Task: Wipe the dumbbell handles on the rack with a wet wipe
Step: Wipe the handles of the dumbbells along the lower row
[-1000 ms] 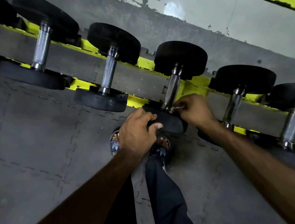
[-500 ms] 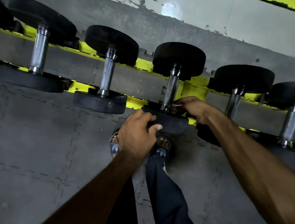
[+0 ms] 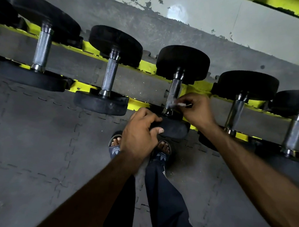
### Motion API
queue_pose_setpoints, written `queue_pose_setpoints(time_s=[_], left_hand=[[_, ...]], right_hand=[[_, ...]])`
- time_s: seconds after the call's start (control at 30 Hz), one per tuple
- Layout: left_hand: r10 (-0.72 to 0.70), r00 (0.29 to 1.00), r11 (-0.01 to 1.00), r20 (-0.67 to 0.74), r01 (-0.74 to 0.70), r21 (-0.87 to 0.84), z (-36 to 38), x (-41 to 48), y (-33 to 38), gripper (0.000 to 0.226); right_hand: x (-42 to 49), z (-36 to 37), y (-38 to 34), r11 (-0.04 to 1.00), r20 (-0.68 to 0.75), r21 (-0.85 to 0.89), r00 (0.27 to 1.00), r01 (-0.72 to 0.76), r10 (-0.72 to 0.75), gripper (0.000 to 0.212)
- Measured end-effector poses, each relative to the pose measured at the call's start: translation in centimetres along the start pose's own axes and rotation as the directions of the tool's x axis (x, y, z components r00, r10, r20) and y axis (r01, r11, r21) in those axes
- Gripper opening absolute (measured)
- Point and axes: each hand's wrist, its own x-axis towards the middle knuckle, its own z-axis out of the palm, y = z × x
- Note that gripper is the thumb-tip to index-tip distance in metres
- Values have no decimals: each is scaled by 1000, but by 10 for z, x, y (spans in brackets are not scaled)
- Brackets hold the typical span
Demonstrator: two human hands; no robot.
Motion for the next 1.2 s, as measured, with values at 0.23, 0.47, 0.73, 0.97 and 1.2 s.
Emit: queue_pose_setpoints(time_s=[0.23, 0.47, 0.73, 0.97, 1.2], left_hand=[[89, 996, 996, -11, -89, 4, 0, 5, -7, 25], [206, 979, 978, 13, -206, 34, -7, 11, -15, 25], [363, 931, 932, 42, -364, 8, -10, 18, -25, 22], [405, 911, 914, 79, -406, -3, -12, 20, -31, 24], [440, 893, 897, 96, -442, 3, -13, 17, -37, 25]], right_hand=[[8, -6, -11, 987, 34, -133, 996, 87, -83, 24], [-2, 3, -14, 931, 149, -282, 969, 231, -196, 18], [27, 4, -32, 864, 27, -463, 977, 198, -209, 14], [35, 3, -46, 709, 336, -606, 924, 360, -183, 16], [25, 21, -78, 527, 521, -706, 851, 474, -68, 16]])
